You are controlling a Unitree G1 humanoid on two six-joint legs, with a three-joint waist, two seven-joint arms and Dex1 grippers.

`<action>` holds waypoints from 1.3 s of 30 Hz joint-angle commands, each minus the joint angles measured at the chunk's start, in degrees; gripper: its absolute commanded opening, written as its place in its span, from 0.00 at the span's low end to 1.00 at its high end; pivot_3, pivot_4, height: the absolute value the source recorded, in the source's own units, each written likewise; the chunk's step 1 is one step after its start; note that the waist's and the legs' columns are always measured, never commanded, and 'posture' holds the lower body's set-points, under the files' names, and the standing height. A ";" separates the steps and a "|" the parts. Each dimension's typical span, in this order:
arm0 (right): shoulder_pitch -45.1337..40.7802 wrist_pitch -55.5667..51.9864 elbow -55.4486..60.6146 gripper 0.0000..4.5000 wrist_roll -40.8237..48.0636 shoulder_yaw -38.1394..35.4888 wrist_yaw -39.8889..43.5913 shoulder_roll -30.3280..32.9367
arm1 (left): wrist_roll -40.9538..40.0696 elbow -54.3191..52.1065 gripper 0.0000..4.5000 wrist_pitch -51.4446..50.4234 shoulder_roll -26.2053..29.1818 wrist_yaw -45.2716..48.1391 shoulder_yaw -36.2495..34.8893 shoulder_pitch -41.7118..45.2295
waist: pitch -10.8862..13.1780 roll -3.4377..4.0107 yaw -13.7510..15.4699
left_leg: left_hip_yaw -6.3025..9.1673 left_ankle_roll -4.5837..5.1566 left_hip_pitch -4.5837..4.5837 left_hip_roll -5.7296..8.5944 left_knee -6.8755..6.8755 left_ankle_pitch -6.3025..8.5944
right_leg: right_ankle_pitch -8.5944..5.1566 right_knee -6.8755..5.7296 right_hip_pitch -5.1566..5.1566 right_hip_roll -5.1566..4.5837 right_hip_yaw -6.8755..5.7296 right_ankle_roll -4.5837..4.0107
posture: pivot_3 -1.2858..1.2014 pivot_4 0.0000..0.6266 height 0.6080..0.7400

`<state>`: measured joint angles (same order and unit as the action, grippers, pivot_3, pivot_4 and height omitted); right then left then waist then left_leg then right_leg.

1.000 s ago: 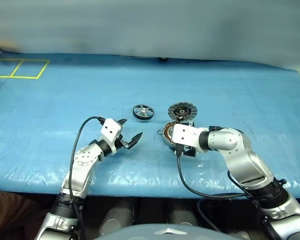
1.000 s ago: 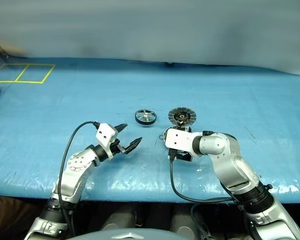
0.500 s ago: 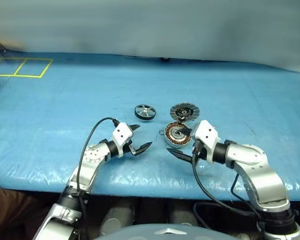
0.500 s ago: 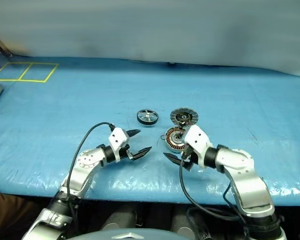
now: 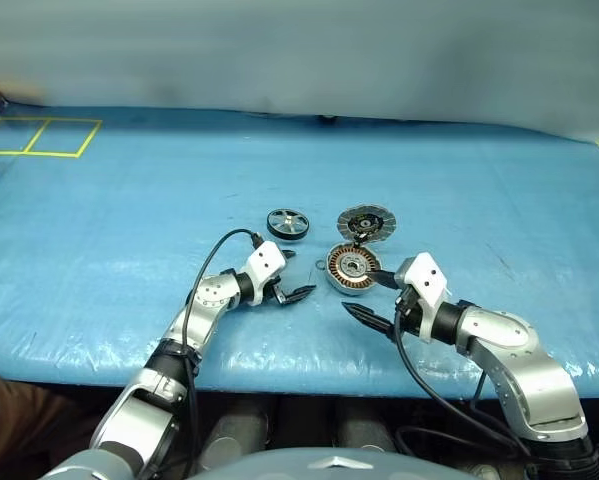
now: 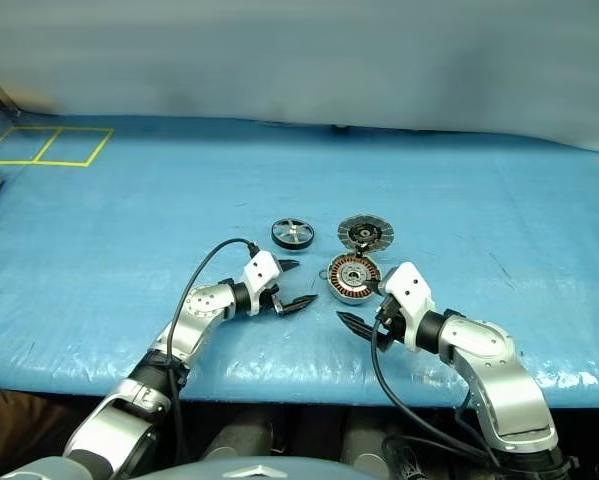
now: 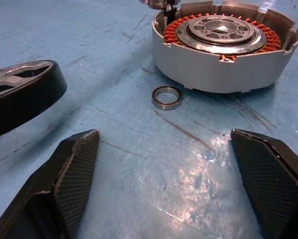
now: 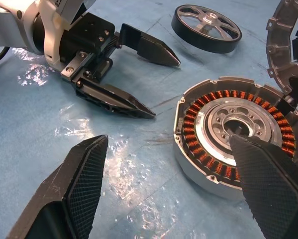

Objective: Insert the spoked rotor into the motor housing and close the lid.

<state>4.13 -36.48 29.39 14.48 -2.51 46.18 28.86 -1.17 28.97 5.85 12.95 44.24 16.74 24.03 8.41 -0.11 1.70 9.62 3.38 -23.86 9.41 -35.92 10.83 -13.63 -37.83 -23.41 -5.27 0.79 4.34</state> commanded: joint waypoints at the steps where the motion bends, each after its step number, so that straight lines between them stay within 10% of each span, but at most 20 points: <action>1: -0.48 1.40 0.52 0.90 1.41 0.61 -0.65 0.49 | 1.94 3.23 1.00 0.56 -0.77 -0.26 1.03 0.58 | -0.01 0.00 0.00 | 0.00 0.00 0.00 0.00 0.00 0.00 | -0.03 0.00 0.01 0.00 0.00 0.05 | 0.52 0.24 1.00; 34: -1.89 1.58 -0.02 0.90 3.84 3.40 -3.72 1.93 | 6.35 15.61 1.00 -1.58 -7.34 3.21 3.49 7.31 | -0.10 -0.04 0.53 | 0.01 0.11 0.04 0.07 -0.11 -0.06 | -0.06 0.05 0.19 -0.06 -0.09 0.38 | 0.52 0.24 1.00; 39: -1.94 1.66 -0.03 0.91 4.00 3.29 -4.04 2.18 | 7.82 15.52 0.65 -2.59 -6.88 2.71 4.40 7.29 | -0.13 -0.06 0.54 | 0.00 0.12 0.08 0.08 -0.12 -0.06 | -0.05 0.05 0.25 -0.08 -0.08 0.39 | 0.52 0.24 1.00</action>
<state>2.99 -36.15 27.61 17.27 1.30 42.19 30.76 3.58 41.65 6.30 5.94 46.92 18.43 32.94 8.27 -0.17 2.24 9.63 3.49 -23.73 9.49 -36.03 10.77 -13.68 -37.78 -23.11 -5.35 0.71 4.73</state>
